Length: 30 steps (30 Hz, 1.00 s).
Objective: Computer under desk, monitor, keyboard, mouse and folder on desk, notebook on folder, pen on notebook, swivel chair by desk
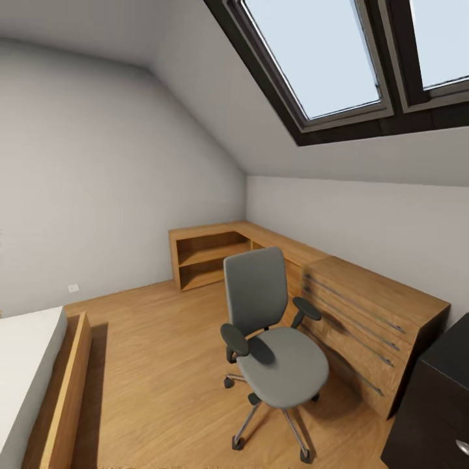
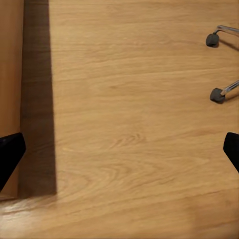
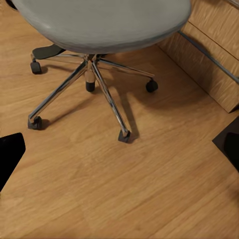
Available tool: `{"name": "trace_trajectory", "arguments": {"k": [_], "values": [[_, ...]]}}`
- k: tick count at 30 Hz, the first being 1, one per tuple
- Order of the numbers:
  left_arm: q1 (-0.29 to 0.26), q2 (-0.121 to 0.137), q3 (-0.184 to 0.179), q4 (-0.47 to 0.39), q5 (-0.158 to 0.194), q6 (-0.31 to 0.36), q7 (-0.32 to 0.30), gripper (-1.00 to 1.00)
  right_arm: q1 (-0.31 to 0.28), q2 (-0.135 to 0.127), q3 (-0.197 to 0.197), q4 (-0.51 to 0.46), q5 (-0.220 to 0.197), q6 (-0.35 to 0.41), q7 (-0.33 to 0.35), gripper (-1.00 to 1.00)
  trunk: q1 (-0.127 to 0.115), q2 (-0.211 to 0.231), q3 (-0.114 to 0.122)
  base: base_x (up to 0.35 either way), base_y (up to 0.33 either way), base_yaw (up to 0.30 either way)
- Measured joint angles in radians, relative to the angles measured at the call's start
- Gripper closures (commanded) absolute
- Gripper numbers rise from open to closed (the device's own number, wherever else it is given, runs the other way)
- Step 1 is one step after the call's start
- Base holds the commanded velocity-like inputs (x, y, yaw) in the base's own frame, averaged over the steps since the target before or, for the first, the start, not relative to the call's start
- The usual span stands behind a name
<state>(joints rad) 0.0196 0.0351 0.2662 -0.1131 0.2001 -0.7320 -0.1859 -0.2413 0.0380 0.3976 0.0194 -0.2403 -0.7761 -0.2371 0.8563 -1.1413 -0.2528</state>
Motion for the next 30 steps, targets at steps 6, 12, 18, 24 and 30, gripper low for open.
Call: {"name": "trace_trajectory", "arguments": {"k": [6, 12, 18, 24, 30], "values": [[0.000, -0.002, 0.001, 0.000, 0.000, 0.000, 0.000, -1.00, 0.000, 0.000, 0.000, 0.000, 0.000, 0.000, 0.000, -1.00, 0.000, 0.000, -0.010, 0.000, 0.000, 0.079], [0.000, -0.003, 0.001, -0.001, 0.000, 0.000, 0.000, -1.00, 0.000, 0.000, 0.000, 0.000, 0.000, 0.000, 0.000, -1.00, 0.000, 0.000, -0.019, 0.000, 0.000, 0.075], [0.000, -0.002, 0.001, -0.001, 0.000, 0.000, 0.000, -1.00, 0.000, 0.000, 0.000, 0.000, 0.001, 0.000, 0.000, -1.00, 0.000, 0.000, -0.029, 0.000, 0.000, 0.074], [0.000, -0.001, 0.001, -0.001, 0.000, 0.000, 0.000, -1.00, 0.000, 0.000, 0.000, 0.000, 0.001, 0.000, 0.000, -1.00, 0.000, 0.000, -0.039, 0.000, 0.000, 0.074], [0.000, -0.002, 0.001, -0.001, 0.000, 0.000, 0.000, -1.00, 0.000, 0.000, 0.000, 0.000, 0.000, 0.000, 0.000, -1.00, 0.000, 0.000, -0.048, 0.000, 0.000, 0.111]]}}
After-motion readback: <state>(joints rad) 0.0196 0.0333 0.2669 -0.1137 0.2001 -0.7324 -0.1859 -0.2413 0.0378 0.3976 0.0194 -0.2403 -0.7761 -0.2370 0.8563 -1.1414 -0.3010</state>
